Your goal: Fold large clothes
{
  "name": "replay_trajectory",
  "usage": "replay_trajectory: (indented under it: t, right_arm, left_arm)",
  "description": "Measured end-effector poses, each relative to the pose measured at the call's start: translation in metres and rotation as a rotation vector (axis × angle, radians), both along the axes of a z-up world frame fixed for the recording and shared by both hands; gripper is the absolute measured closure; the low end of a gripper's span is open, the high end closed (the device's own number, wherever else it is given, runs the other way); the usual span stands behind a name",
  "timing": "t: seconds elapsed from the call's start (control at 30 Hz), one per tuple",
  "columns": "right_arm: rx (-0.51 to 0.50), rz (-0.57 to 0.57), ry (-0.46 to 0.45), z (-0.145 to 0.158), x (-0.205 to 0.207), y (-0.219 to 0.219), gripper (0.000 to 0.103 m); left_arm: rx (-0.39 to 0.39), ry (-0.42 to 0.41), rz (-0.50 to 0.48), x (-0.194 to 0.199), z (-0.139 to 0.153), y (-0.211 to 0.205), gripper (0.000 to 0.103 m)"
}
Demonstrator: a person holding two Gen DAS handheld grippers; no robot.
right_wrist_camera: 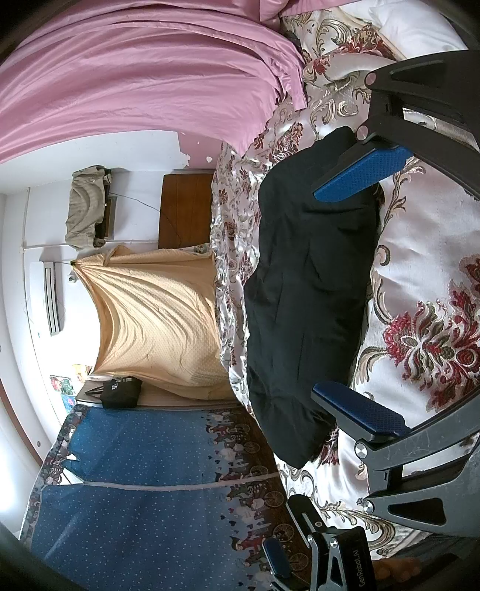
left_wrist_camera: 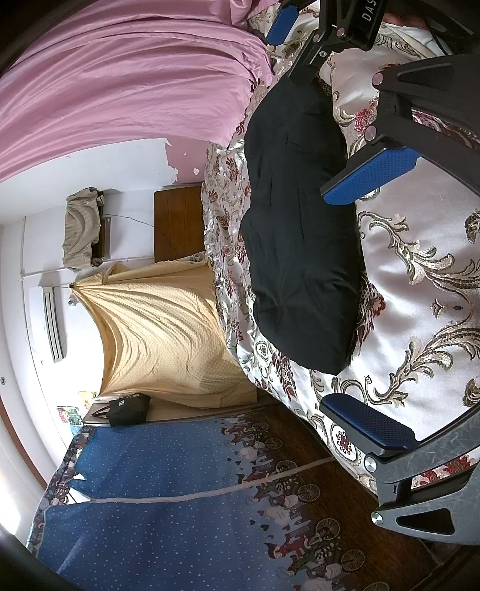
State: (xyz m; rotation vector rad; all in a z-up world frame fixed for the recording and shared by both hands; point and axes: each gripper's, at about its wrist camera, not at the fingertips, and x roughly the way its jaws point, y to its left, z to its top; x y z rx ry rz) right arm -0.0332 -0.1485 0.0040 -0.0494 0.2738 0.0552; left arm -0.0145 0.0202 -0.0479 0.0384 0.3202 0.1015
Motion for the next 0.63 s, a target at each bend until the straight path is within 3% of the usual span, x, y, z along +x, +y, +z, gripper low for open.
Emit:
replay_trajectory:
  t: [0.63]
  right_arm:
    - [0.000, 0.000, 0.001, 0.0005, 0.0005, 0.0008, 0.007]
  left_arm:
    - [0.000, -0.004, -0.001, -0.0001, -0.0014, 0.0004, 0.000]
